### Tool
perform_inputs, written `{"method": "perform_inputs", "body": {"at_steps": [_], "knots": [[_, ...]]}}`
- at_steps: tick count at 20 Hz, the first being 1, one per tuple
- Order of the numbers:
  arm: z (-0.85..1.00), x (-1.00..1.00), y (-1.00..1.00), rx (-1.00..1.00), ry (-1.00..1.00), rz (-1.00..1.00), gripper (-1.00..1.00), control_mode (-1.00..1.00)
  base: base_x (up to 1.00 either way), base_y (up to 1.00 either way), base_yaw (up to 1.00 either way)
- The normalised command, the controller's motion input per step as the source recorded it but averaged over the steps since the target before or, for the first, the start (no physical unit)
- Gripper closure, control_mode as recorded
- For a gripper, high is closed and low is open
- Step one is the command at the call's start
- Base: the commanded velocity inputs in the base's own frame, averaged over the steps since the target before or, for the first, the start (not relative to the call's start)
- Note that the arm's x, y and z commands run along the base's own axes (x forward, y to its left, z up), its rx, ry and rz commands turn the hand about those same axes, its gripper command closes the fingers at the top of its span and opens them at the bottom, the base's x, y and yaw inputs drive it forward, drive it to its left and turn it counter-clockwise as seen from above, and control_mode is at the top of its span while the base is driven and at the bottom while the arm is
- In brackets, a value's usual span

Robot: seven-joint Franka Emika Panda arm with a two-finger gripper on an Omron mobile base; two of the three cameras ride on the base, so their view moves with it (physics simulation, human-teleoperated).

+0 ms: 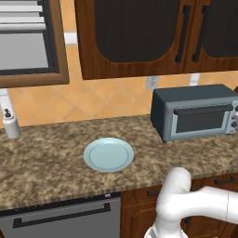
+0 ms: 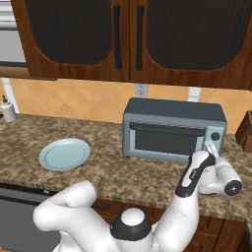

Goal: Pick up the kebab skewer and baguette bread, and place them inside the toaster oven. Close the toaster oven door and start by setting the timer.

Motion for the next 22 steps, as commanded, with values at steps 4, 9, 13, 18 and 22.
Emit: {"method": "perform_inputs", "body": {"at_steps": [4, 9, 13, 18, 22], "knots": [[-0.30, 0.14, -0.14, 0.01, 0.00, 0.00, -1.00, -1.00, 0.00, 0.00, 0.00], [-0.35, 0.04, -0.12, 0.01, 0.00, 0.00, -1.00, -1.00, 0.00, 0.00, 0.00], [-0.31, 0.00, -0.08, 0.02, 0.00, -0.03, -1.00, -1.00, 0.00, 0.00, 0.00], [-0.26, 0.00, -0.02, 0.03, 0.00, -0.02, -1.00, -1.00, 0.00, 0.00, 0.00], [-0.21, 0.20, 0.00, 0.03, -0.01, 0.00, -1.00, -1.00, 0.00, 0.00, 0.00]]}}
